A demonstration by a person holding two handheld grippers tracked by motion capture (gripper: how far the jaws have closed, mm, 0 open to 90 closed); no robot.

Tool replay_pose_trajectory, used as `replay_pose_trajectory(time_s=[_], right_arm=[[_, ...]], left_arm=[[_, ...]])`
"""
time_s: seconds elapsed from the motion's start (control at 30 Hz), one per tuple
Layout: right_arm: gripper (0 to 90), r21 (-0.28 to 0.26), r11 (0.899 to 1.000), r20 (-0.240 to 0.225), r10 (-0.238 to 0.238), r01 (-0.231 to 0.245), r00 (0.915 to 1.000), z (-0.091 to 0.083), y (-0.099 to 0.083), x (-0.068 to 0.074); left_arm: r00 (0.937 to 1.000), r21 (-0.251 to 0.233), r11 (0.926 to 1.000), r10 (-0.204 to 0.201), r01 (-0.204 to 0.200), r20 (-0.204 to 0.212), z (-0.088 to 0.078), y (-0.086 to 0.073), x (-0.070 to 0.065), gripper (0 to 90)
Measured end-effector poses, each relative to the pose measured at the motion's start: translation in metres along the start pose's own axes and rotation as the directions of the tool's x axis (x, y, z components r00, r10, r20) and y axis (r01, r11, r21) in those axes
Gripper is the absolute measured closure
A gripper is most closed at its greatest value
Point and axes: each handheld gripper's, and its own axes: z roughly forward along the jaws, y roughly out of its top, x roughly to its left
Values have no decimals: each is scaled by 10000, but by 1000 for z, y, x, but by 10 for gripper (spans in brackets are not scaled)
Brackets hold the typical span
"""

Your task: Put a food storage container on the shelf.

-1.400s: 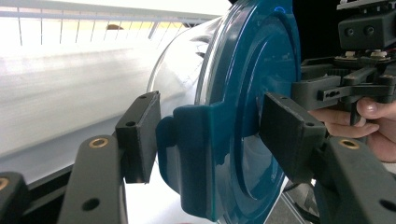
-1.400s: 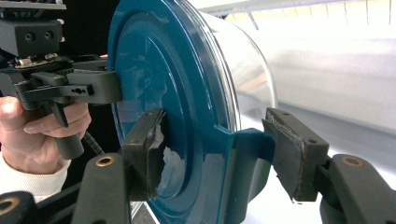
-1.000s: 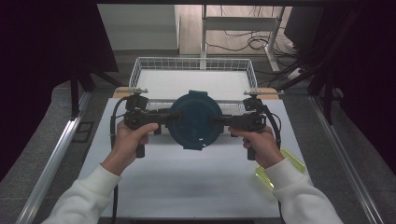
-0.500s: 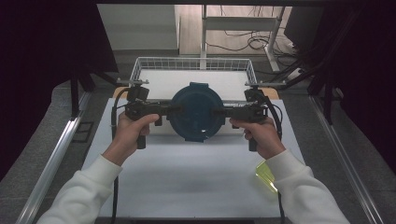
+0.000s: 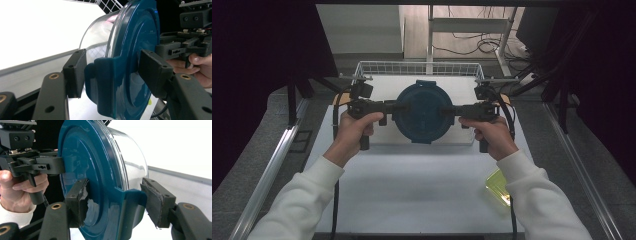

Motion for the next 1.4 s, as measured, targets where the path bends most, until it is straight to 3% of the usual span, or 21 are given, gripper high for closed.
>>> replay_pose_trajectory(time_s=[0.7,1.17,1.4], right_arm=[[397,29,9997,128,-230,229,9997,-8,34,5],[398,119,9999,-141,-54,56,9999,13,71,-19],[398,153,9998,-180,122,-119,9998,24,78,-30]], left_arm=[[9998,-117,9998,170,-168,144,-1,31,0,413],[10000,-69,10000,36,-36,-79,9,62,23,413],[9997,-5,9999,-161,161,-193,18,69,37,410]])
